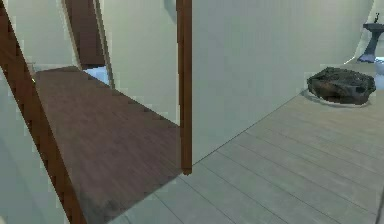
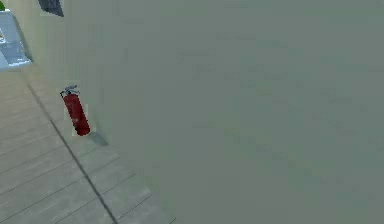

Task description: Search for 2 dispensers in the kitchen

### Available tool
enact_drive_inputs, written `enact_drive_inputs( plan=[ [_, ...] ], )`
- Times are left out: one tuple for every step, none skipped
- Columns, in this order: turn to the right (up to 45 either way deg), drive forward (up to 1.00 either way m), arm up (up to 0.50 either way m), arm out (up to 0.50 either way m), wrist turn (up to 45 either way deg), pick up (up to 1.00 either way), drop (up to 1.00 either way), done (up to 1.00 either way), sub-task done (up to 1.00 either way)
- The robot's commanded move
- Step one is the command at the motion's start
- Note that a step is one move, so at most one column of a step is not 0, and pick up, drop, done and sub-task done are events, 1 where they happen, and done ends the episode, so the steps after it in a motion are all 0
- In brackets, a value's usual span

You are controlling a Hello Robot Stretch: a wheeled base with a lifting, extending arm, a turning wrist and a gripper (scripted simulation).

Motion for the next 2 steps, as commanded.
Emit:
enact_drive_inputs(
  plan=[
    [-6.0, 0.00, 0.00, 0.00, 0.0, 0.00, 0.00, 0.00, 0.00],
    [0.0, 0.40, 0.00, 0.00, 0.0, 0.00, 0.00, 0.00, 0.00]
  ],
)
